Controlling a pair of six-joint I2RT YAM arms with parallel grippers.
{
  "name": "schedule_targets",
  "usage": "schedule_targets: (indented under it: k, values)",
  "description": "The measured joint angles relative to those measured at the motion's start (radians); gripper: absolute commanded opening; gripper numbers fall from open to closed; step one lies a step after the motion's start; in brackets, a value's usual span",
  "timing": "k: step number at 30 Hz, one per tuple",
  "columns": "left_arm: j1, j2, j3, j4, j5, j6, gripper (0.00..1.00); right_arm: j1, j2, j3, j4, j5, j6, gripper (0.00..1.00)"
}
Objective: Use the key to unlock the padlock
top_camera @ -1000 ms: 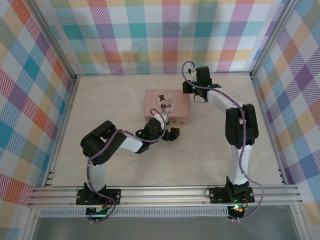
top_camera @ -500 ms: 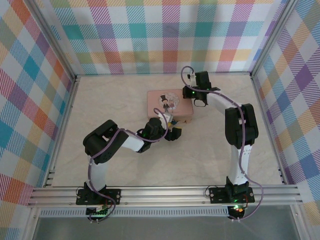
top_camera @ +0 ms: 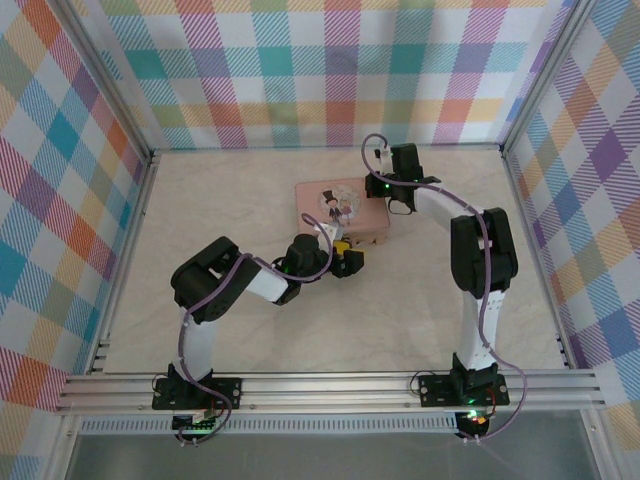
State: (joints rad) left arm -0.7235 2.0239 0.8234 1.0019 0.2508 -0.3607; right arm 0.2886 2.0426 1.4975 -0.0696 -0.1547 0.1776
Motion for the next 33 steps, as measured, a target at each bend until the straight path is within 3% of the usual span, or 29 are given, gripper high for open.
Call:
schedule_targets:
  k: [4, 8, 20, 33]
  values:
    - [0.010, 0.024, 0.018, 0.023, 0.019, -0.045, 0.70, 0.000, -0.011, -0.014, 0.000, -0.001, 0.000, 0.00]
    - [0.019, 0.031, 0.026, 0.035, 0.019, -0.087, 0.80, 0.002, -0.022, -0.027, 0.000, -0.003, -0.001, 0.00]
    - [0.040, 0.029, -0.045, 0.076, -0.058, -0.141, 0.83, 0.001, -0.051, -0.035, -0.011, 0.021, -0.003, 0.00]
    - [0.036, -0.023, -0.034, -0.006, -0.132, -0.077, 0.90, -0.014, -0.154, -0.038, -0.050, 0.209, 0.006, 0.00]
